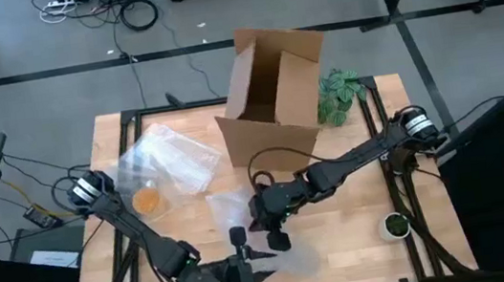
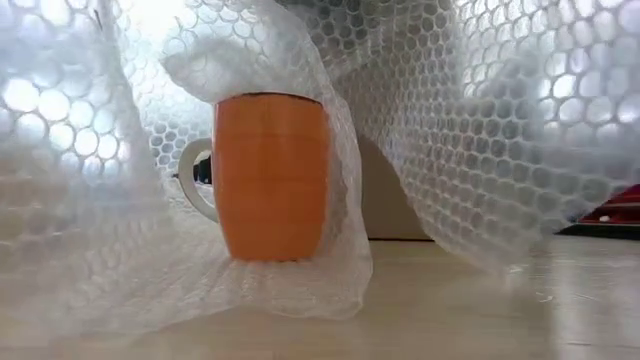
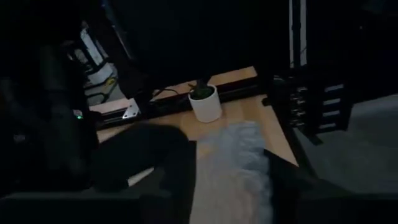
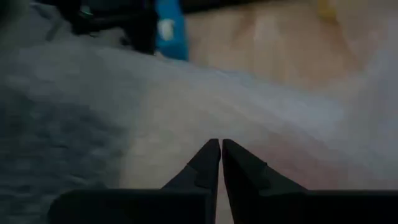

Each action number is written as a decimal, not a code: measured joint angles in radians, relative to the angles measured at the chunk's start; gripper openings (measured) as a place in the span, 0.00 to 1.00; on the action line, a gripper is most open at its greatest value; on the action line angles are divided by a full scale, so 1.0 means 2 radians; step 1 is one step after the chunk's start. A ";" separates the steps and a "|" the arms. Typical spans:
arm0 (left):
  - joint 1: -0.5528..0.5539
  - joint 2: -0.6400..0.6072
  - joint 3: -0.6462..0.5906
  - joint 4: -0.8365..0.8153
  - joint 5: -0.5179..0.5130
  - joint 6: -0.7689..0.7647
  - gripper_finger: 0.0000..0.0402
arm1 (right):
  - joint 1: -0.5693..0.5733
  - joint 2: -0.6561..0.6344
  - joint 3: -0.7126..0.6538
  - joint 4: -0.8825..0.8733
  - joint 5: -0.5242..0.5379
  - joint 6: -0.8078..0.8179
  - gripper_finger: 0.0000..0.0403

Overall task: Wrap mug
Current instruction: Wrap the orange mug with transparent bubble wrap

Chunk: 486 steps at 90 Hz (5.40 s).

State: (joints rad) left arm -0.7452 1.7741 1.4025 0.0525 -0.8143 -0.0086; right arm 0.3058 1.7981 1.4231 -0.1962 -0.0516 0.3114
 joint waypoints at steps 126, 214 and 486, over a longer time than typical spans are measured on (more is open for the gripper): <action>0.045 -0.013 -0.076 -0.310 -0.051 -0.357 0.52 | -0.024 0.075 0.044 -0.088 0.048 -0.027 0.00; 0.096 -0.019 -0.013 -0.450 0.069 -0.257 0.52 | -0.056 0.140 0.187 -0.286 0.019 -0.053 0.00; 0.084 -0.120 -0.385 -0.014 0.045 -0.361 0.52 | 0.181 0.130 0.192 -0.535 0.150 0.382 0.59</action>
State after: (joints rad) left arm -0.5766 1.5345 0.6323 0.0242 -0.7242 -0.7311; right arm 0.6675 2.0586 1.8078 -1.2671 0.2476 1.0758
